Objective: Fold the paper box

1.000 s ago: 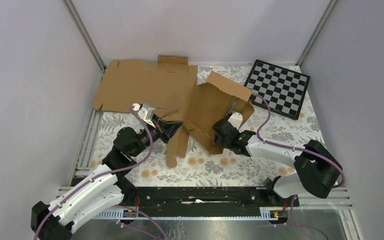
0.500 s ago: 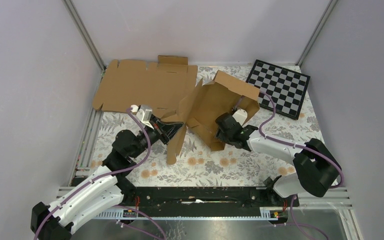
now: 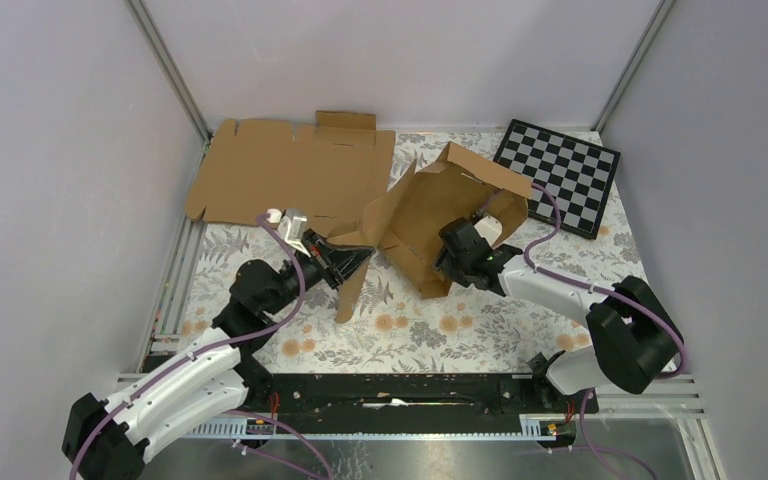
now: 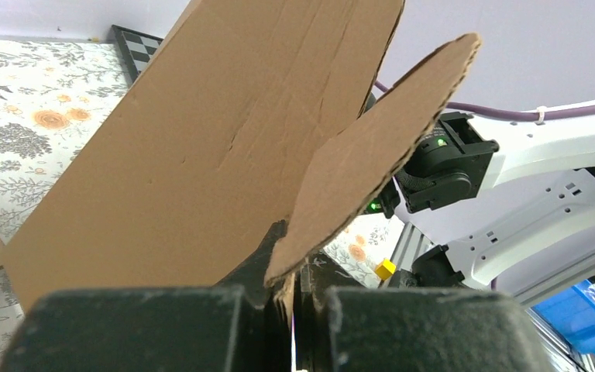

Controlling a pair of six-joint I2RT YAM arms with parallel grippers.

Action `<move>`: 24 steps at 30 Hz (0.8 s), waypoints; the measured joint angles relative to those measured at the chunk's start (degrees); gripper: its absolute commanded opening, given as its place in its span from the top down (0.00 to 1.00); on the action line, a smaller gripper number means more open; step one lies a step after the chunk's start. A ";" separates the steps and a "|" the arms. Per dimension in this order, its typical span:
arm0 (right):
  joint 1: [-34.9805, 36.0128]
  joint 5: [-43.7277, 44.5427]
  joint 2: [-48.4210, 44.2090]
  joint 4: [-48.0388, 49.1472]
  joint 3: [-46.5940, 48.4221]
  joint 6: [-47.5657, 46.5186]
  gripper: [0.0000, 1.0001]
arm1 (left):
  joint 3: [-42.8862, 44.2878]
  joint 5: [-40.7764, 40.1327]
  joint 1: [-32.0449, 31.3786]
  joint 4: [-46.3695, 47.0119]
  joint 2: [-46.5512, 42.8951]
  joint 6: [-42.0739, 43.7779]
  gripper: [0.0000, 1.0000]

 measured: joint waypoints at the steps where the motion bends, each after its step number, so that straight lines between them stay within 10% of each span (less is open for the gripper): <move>1: -0.24 -0.13 0.00 0.00 -0.02 0.22 1.00 | 0.00 0.31 0.00 0.20 0.28 -0.24 1.00; 16: -5.01 -3.74 0.02 -1.97 -0.02 5.70 0.99 | 0.92 3.78 -0.02 1.73 4.37 -3.19 1.00; 24: -5.44 -8.11 0.26 1.75 -0.20 0.24 0.54 | 4.09 1.84 -0.04 -2.67 4.85 -3.67 1.00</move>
